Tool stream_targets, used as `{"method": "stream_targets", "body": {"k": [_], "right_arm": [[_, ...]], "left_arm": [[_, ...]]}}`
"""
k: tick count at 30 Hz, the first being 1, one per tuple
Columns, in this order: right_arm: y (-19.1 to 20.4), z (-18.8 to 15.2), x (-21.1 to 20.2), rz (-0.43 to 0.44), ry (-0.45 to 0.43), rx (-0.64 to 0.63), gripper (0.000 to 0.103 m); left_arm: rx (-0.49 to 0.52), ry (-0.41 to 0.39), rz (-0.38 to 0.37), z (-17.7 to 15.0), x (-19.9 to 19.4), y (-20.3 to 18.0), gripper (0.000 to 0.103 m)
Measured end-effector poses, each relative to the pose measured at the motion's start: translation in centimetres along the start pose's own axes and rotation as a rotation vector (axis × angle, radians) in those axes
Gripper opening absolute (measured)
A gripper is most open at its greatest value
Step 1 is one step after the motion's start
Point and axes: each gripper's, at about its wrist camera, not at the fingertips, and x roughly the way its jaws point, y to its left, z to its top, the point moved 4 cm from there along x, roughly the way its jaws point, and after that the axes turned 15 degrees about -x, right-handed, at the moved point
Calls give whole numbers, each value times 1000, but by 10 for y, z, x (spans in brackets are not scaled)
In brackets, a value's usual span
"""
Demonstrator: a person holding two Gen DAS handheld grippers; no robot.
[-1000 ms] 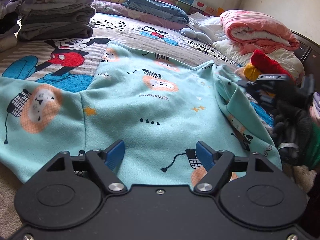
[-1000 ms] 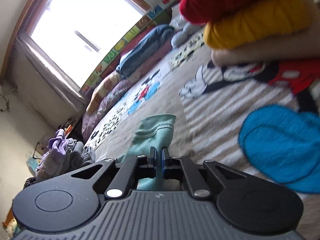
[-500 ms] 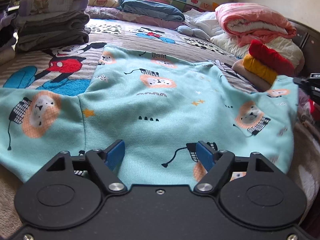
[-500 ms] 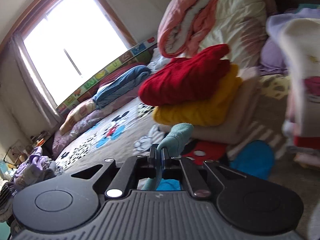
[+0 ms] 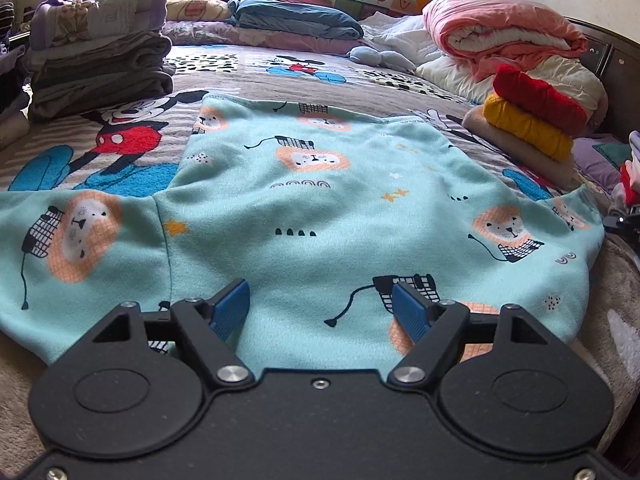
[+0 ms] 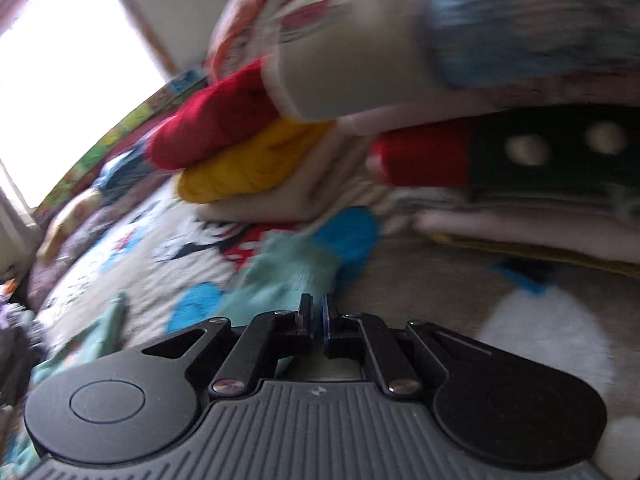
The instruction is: Fold clothes
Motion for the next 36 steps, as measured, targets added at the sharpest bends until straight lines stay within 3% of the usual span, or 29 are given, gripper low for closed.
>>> {"method": "stream_targets", "body": {"k": [4,8,13,16,17,18,19,24,26,30,34,36], "right_arm": [[-1,-2,-9,-3,-7,13,11],[46,-4,-33,94,-66,-150,11],[141,-24,-64,357,-70,-385,12],[183,-48,-68,486,-12,-511,15],[191,-60,-59,443,70,-594,24],[198,-72,-49,395,155,-679,26],[192,-81,-42,341,175,-734,22],[159,-70,-54,339,105,-554,22],[146,-67,-58,341,76,-503,25],[133,-71,-76,366,6,-414,28],[151,-71,-103,446,-60,-527,28],[161,-71,-110,487,-87,-580,29]], "left_arm": [[-11,0,0,1,-1,0,78],[-35,-4,-7,2,-3,1,78],[-14,-5,1,-2,-5,0,78],[-3,-4,2,-4,-7,0,78],[0,-3,2,-5,-7,1,78],[3,-2,1,-5,-8,1,78],[6,-1,0,-6,-9,2,78],[10,-19,0,-3,-18,1,78],[43,-71,-22,0,-30,-6,78],[153,-136,-140,-6,-56,-35,78],[335,-128,-275,-29,-72,-66,76],[408,-98,-303,-39,-71,-76,74]]}}
